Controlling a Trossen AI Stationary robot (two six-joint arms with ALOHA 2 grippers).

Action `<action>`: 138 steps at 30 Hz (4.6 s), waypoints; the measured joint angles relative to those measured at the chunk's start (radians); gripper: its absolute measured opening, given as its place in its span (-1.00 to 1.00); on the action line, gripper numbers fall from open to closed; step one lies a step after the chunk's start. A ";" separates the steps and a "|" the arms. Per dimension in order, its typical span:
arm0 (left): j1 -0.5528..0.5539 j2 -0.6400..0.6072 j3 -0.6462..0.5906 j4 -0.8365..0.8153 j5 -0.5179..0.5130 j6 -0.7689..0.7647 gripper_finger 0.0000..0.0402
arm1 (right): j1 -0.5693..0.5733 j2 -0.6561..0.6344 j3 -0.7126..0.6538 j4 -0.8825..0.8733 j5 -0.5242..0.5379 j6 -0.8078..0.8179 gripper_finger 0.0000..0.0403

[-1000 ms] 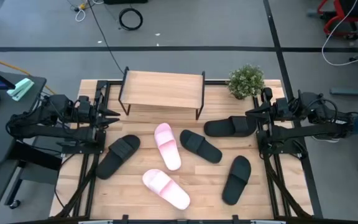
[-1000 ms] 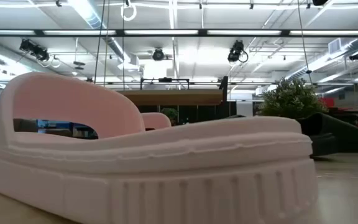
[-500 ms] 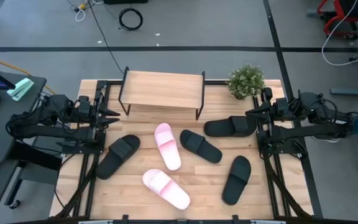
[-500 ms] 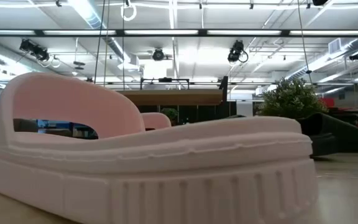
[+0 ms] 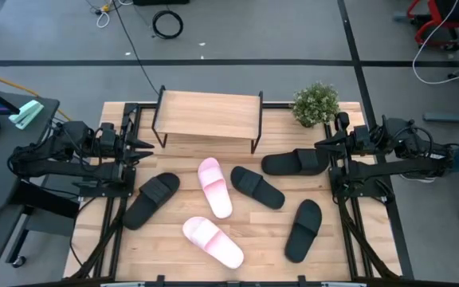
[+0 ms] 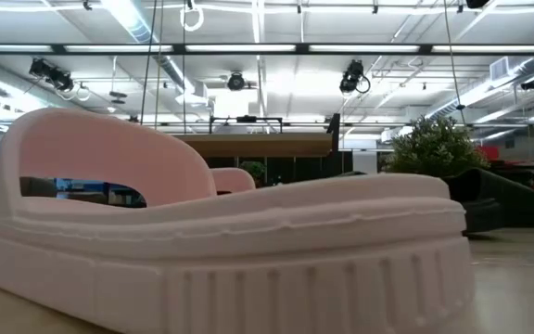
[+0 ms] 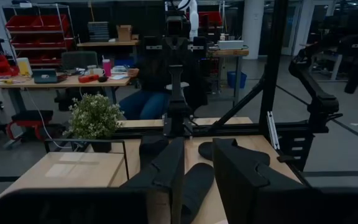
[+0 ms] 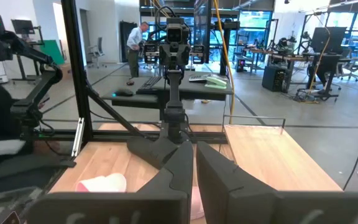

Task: Pick and place slides into the shelf

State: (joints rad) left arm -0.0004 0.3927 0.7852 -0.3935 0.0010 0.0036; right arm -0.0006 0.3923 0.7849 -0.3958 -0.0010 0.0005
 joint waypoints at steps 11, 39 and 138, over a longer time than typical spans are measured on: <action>0.000 0.000 0.000 0.000 0.000 0.000 -0.59 | 0.000 0.000 0.000 0.000 0.000 0.000 -0.87; 0.000 0.000 0.000 0.000 0.000 0.000 -0.56 | 0.000 0.000 0.000 0.000 0.000 0.000 -0.87; 0.004 0.081 -0.001 0.282 -0.005 0.087 -0.64 | 0.137 0.979 -0.001 0.487 -0.240 0.018 -0.86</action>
State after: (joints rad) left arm 0.0032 0.4740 0.7847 -0.1115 -0.0037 0.0908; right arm 0.1363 1.3713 0.7841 0.0913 -0.2408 0.0182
